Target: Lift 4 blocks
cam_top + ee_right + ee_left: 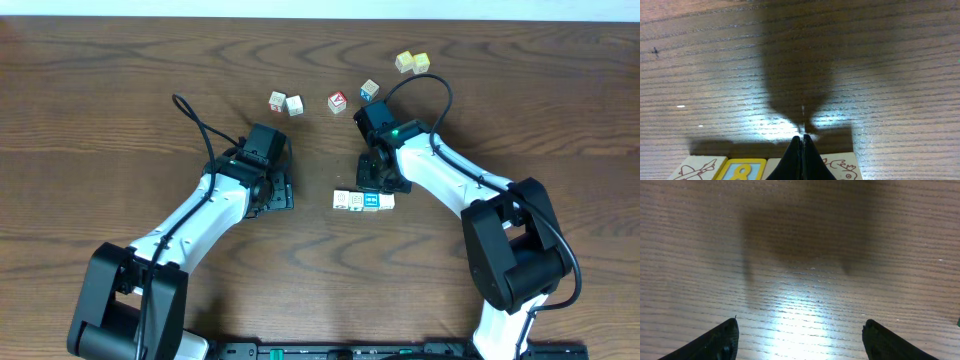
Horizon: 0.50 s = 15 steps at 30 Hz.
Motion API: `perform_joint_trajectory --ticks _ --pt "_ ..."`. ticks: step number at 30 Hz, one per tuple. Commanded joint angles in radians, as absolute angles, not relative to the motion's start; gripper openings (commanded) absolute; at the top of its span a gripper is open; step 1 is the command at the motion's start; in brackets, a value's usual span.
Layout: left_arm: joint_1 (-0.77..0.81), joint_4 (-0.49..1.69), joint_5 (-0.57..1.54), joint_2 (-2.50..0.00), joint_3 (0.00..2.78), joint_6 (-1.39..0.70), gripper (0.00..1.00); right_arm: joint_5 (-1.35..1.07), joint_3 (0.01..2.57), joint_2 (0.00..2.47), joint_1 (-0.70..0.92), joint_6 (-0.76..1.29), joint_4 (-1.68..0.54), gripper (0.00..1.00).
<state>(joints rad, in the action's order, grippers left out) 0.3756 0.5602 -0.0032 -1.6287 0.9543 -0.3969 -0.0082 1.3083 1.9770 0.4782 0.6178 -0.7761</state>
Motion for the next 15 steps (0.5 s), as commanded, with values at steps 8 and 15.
perform_joint_trajectory --ticks 8,15 --pt "0.373 0.562 -0.016 -1.629 0.945 -0.409 0.79 -0.012 1.322 1.982 0.410 0.612 -0.748 0.01" --pt "0.373 0.562 -0.016 -1.629 0.945 -0.409 0.79 -0.066 1.322 1.982 0.311 0.548 -0.778 0.01"
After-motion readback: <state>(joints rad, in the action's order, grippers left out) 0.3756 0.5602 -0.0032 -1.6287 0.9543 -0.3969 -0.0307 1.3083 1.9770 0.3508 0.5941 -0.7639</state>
